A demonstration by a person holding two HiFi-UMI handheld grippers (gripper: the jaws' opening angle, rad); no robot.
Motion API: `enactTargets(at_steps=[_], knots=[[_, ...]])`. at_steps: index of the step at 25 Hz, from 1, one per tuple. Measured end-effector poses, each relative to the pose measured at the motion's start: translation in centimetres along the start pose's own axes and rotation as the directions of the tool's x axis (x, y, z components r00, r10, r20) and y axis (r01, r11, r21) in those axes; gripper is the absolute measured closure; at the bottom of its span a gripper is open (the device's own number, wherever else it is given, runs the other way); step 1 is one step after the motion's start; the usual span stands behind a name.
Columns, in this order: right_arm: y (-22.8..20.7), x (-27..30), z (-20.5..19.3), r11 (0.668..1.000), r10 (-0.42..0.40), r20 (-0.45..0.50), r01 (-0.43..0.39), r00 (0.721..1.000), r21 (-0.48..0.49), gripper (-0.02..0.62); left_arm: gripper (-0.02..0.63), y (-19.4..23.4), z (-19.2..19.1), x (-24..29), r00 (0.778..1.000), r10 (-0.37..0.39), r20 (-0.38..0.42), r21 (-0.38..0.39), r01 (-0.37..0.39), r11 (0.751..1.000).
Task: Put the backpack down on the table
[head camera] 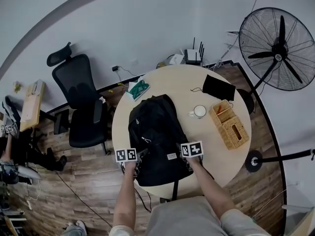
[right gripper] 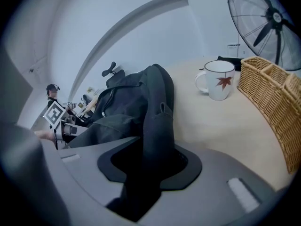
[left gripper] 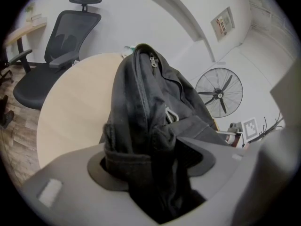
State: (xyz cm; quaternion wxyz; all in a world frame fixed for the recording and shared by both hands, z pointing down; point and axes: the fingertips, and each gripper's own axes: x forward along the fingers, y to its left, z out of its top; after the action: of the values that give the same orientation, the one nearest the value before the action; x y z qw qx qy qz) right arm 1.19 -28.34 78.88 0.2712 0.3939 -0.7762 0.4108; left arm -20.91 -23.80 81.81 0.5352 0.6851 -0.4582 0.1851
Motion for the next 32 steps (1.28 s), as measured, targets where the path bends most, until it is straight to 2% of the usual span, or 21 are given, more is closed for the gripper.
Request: enactTargets(at_steps=[6, 8, 10, 13, 17, 25, 32], knots=[[-0.1, 0.0, 0.1, 1.000, 0.010, 0.003, -0.010, 1.000, 0.016, 0.488, 0.261, 0.0, 0.2, -0.4, 1.000, 0.000, 0.011, 0.007, 0.000, 1.000], [-0.3, -0.6, 0.3, 1.000, -0.008, 0.008, 0.008, 1.000, 0.024, 0.460, 0.261, 0.0, 0.2, -1.2, 1.000, 0.011, 0.024, 0.026, -0.011, 1.000], [-0.6, -1.6, 0.6, 0.999, -0.048, 0.020, 0.048, 0.999, -0.008, 0.449, 0.258, 0.1, 0.3, -2.1, 0.999, 0.024, 0.041, 0.044, -0.026, 0.999], [-0.7, -3.4, 1.1, 0.994, -0.088, 0.059, 0.091, 0.994, -0.051, 0.445, 0.258, 0.7, 0.0, -3.8, 0.996, 0.055, 0.071, 0.074, -0.060, 0.995], [-0.6, -6.1, 1.4, 0.994, -0.093, 0.129, 0.100, 0.987, -0.046, 0.445, 0.258, 0.7, -0.9, -6.0, 0.990, 0.073, 0.117, 0.118, -0.087, 0.989], [2.0, -9.8, 0.2, 0.994, -0.065, 0.237, 0.083, 0.969, -0.067, 0.445, 0.258, -1.5, -2.1, -9.8, 0.960, 0.049, 0.275, 0.129, -0.088, 0.988], [6.3, -12.4, -0.6, 0.993, -0.025, 0.307, 0.060, 0.951, -0.105, 0.445, 0.258, -5.5, -1.8, -13.9, 0.920, -0.003, 0.393, 0.206, -0.085, 0.975]])
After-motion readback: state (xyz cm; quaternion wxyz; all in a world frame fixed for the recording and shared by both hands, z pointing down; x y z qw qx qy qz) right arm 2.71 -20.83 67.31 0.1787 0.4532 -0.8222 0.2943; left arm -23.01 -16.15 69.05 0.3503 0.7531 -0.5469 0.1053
